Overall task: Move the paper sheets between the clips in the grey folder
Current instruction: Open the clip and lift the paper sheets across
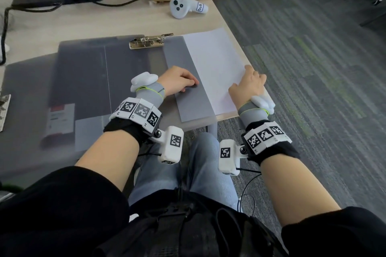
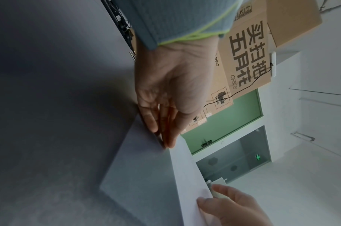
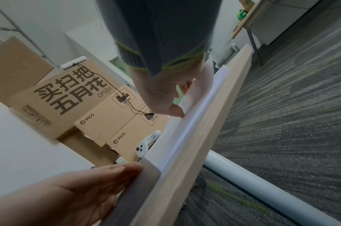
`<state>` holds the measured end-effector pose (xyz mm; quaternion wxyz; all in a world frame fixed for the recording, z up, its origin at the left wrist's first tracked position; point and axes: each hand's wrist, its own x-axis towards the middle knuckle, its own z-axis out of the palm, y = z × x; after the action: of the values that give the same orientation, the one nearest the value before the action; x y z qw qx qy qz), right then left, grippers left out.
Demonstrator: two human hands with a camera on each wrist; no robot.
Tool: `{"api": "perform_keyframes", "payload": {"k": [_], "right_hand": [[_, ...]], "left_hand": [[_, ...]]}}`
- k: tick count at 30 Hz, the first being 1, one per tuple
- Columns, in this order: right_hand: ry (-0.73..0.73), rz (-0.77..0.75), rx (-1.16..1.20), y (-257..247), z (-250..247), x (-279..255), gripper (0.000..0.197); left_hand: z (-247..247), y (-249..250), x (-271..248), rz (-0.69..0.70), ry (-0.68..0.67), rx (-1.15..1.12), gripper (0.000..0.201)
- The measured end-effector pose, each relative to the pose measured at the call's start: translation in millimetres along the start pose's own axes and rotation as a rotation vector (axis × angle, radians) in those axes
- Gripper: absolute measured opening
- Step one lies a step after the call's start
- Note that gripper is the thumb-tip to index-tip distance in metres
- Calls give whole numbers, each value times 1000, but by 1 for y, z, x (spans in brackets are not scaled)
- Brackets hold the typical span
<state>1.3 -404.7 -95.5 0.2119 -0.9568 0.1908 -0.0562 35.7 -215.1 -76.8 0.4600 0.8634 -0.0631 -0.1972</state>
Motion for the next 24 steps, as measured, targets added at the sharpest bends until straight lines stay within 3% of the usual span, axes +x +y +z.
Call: {"api": "perform_keyframes", "payload": {"k": [17,24], "right_hand": [[-9,-106,-95,3,-11,-1,44],[3,14,142,-6,-13,1,60]], "left_hand": [[1,0,-2,-6,1,-31,22],[1,0,-1,-15,-4,-43,22]]}}
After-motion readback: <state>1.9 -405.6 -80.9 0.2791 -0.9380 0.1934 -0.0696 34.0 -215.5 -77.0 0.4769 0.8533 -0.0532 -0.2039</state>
